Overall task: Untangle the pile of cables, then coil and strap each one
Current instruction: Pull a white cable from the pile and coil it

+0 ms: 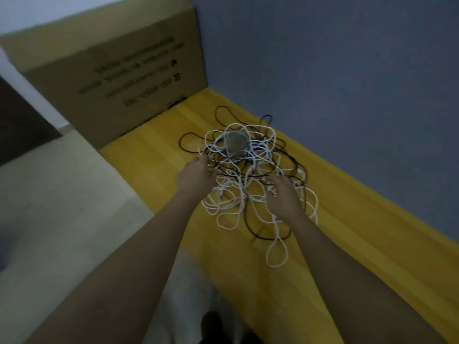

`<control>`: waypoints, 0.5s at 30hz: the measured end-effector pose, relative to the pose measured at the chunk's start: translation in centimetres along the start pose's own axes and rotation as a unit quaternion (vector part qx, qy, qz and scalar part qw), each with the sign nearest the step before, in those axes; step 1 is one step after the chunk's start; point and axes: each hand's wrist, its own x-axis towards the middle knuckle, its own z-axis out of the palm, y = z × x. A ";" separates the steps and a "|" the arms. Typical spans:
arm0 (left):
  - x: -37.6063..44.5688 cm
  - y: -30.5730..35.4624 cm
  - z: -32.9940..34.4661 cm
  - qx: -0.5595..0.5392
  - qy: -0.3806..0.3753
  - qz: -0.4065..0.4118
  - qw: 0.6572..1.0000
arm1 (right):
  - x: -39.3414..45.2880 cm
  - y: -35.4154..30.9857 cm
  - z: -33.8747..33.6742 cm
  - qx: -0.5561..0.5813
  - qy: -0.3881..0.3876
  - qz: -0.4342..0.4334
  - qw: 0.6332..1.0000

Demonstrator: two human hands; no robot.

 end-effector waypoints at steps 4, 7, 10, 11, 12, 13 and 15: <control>4.2 -3.8 -0.6 -0.008 -0.013 -0.015 1.000 | 4.4 -3.8 2.6 -0.007 -0.005 -0.024 1.000; 7.7 -5.9 -0.8 -0.008 -0.021 -0.011 1.000 | 8.1 -6.0 4.3 -0.017 0.006 -0.052 0.998; 11.6 -8.4 -0.2 -0.001 -0.037 -0.012 0.999 | 12.2 -7.3 6.5 -0.025 0.000 -0.065 0.998; 12.8 -9.4 0.2 0.004 -0.050 -0.022 0.998 | 13.6 -7.7 7.3 -0.033 -0.008 -0.070 0.997; 13.9 -10.3 0.6 0.007 -0.066 -0.031 0.997 | 15.0 -8.1 8.2 -0.041 -0.017 -0.078 0.996; 14.8 -11.1 1.2 0.010 -0.083 -0.034 0.996 | 16.1 -8.4 9.2 -0.047 -0.028 -0.086 0.995; 16.3 -12.6 2.4 0.018 -0.116 -0.029 0.993 | 17.9 -9.1 11.3 -0.078 -0.049 -0.106 0.990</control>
